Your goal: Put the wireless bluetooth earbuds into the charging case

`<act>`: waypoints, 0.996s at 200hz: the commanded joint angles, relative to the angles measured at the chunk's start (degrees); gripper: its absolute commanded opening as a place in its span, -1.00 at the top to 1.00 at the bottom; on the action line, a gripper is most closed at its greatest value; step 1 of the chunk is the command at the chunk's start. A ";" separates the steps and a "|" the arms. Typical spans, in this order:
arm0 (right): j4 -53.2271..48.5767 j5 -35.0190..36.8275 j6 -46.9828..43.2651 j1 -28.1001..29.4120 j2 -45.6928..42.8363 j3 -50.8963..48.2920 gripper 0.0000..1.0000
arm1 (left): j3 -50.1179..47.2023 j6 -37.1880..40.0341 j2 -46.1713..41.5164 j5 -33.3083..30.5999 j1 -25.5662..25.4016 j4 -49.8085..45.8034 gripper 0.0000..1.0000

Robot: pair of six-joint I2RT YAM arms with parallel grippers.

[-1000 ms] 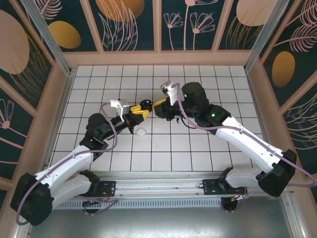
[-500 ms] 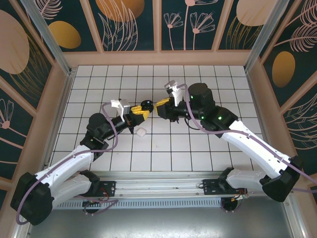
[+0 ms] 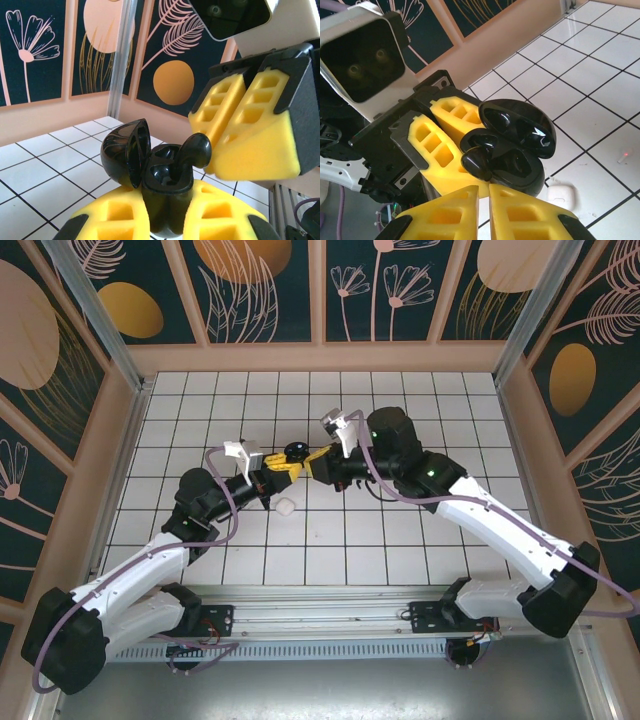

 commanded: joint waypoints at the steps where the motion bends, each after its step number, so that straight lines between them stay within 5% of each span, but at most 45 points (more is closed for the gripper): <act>1: 1.39 -1.93 0.18 0.38 0.60 2.24 0.73 | 1.79 -0.50 0.09 1.48 -0.19 1.87 1.00; 199: 0.47 -1.30 0.92 0.91 0.37 1.72 0.78 | 1.77 -0.06 0.31 1.52 -0.20 1.43 1.00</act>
